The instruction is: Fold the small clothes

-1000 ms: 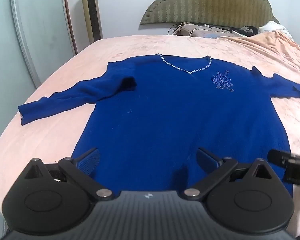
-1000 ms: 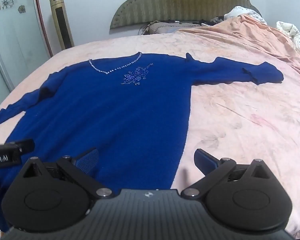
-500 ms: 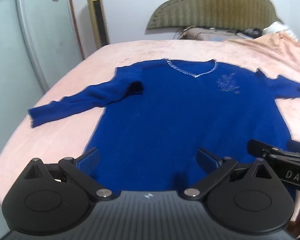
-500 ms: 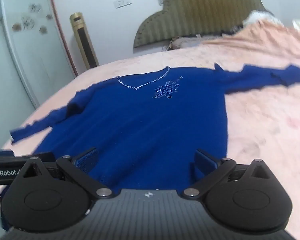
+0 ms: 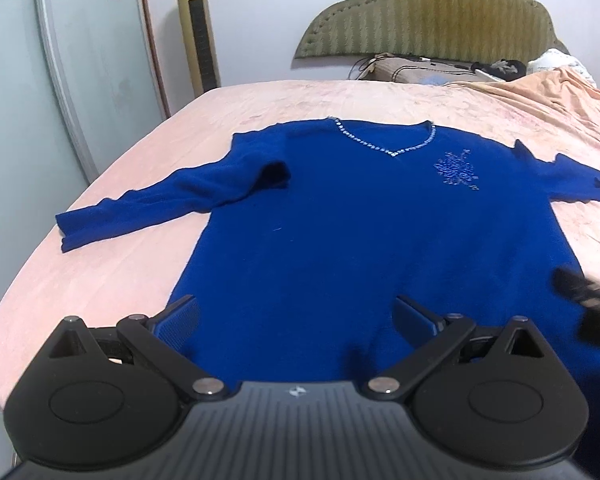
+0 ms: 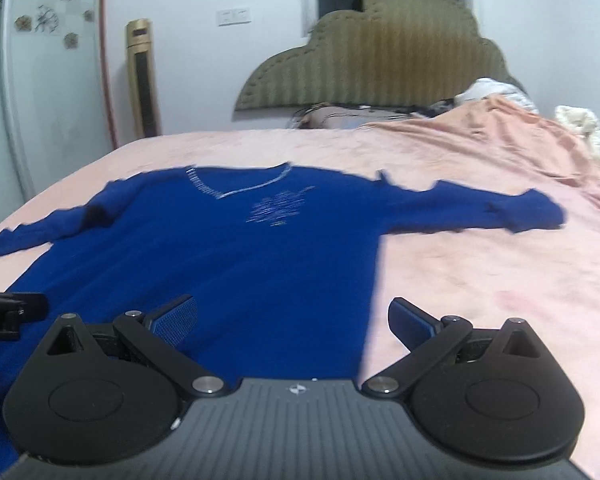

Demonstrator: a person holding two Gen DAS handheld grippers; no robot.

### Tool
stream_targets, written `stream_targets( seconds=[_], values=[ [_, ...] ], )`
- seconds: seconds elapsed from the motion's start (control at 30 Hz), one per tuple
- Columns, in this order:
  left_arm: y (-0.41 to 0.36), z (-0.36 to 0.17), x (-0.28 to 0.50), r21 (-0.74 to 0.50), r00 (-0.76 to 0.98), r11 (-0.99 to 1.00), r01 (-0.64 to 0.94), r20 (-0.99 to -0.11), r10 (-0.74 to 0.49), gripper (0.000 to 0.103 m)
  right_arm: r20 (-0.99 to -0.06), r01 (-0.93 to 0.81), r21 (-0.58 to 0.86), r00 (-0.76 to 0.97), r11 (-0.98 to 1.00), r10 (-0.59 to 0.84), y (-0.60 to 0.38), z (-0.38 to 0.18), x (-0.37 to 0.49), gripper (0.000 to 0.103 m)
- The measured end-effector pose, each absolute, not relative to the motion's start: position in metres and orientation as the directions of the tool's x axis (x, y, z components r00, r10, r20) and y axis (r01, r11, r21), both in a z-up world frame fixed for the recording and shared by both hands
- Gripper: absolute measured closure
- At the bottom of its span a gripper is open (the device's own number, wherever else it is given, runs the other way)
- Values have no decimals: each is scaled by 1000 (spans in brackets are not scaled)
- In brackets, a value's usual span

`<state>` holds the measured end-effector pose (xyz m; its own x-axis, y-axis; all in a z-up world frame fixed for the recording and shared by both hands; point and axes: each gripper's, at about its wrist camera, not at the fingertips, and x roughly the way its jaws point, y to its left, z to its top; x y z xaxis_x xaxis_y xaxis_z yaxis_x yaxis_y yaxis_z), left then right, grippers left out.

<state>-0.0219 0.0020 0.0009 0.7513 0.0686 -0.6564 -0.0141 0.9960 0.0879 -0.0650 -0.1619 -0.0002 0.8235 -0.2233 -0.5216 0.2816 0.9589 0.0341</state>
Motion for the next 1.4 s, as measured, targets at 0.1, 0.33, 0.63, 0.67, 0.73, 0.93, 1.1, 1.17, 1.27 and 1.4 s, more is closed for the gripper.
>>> stream_targets(
  seconds=[0.1,0.33,0.63,0.67,0.73,0.93,1.1,1.17,1.27,1.4],
  values=[
    [-5,2,-23,100,754,995,6,-654,61,0,-516,315,24,817,949,-258,-184,10,-84,3],
    [-19,1,-23,111,755,993,42,-654,41,0,-547,294,-19,797,956,-256,-191,9,-90,1],
    [-13,-3,-23,94,749,995,18,-661,49,0,-609,264,79,777,961,-163,-153,13,-77,0],
    [-12,-3,-23,90,747,996,16,-663,48,0,-615,263,80,772,961,-160,-152,12,-77,0],
    [-11,-5,-24,84,743,996,13,-667,47,0,-625,260,71,764,963,-160,-149,9,-76,0],
    [-6,-6,-23,70,742,998,-6,-669,51,0,-631,263,83,760,961,-153,-153,5,-77,0],
    [-7,-5,-25,76,742,997,-3,-669,53,0,-624,256,58,764,965,-165,-152,4,-80,0],
    [-7,-5,-25,76,744,997,-4,-666,54,0,-622,249,49,765,967,-165,-150,4,-80,0],
    [-7,-5,-26,78,745,997,-5,-664,55,0,-621,245,46,766,969,-164,-149,5,-81,0],
    [-6,-7,-26,73,740,997,-6,-670,54,0,-620,244,48,768,969,-163,-149,5,-81,0]
  ],
)
